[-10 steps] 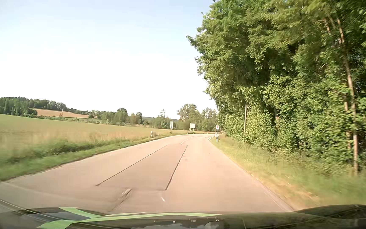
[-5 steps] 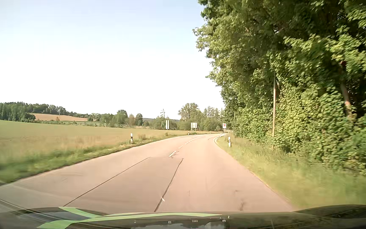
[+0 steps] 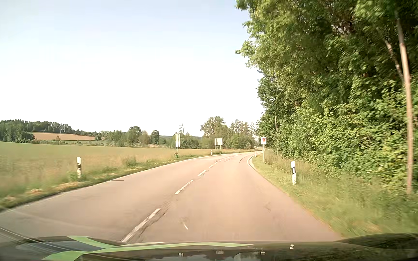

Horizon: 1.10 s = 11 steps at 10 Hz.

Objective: Follow the waypoints while adhering to traffic rules and regulations

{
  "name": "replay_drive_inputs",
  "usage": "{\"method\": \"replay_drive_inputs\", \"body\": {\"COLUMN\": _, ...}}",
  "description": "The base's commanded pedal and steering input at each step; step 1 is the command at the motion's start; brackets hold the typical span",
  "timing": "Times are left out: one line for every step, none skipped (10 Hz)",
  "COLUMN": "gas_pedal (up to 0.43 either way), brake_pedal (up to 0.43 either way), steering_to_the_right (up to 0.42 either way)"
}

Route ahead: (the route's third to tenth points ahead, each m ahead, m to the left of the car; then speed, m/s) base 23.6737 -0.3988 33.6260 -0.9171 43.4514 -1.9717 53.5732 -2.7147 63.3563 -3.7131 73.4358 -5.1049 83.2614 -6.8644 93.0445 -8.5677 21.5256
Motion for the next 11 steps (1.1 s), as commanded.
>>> {"method": "replay_drive_inputs", "body": {"gas_pedal": 0.169, "brake_pedal": 0.000, "steering_to_the_right": 0.004}}
{"method": "replay_drive_inputs", "body": {"gas_pedal": 0.169, "brake_pedal": 0.000, "steering_to_the_right": 0.004}}
{"method": "replay_drive_inputs", "body": {"gas_pedal": 0.169, "brake_pedal": 0.000, "steering_to_the_right": 0.006}}
{"method": "replay_drive_inputs", "body": {"gas_pedal": 0.157, "brake_pedal": 0.000, "steering_to_the_right": 0.006}}
{"method": "replay_drive_inputs", "body": {"gas_pedal": 0.157, "brake_pedal": 0.000, "steering_to_the_right": 0.008}}
{"method": "replay_drive_inputs", "body": {"gas_pedal": 0.157, "brake_pedal": 0.000, "steering_to_the_right": 0.008}}
{"method": "replay_drive_inputs", "body": {"gas_pedal": 0.157, "brake_pedal": 0.000, "steering_to_the_right": 0.008}}
{"method": "replay_drive_inputs", "body": {"gas_pedal": 0.157, "brake_pedal": 0.000, "steering_to_the_right": 0.009}}
{"method": "replay_drive_inputs", "body": {"gas_pedal": 0.157, "brake_pedal": 0.000, "steering_to_the_right": 0.011}}
{"method": "replay_drive_inputs", "body": {"gas_pedal": 0.157, "brake_pedal": 0.000, "steering_to_the_right": 0.012}}
{"method": "replay_drive_inputs", "body": {"gas_pedal": 0.157, "brake_pedal": 0.000, "steering_to_the_right": 0.012}}
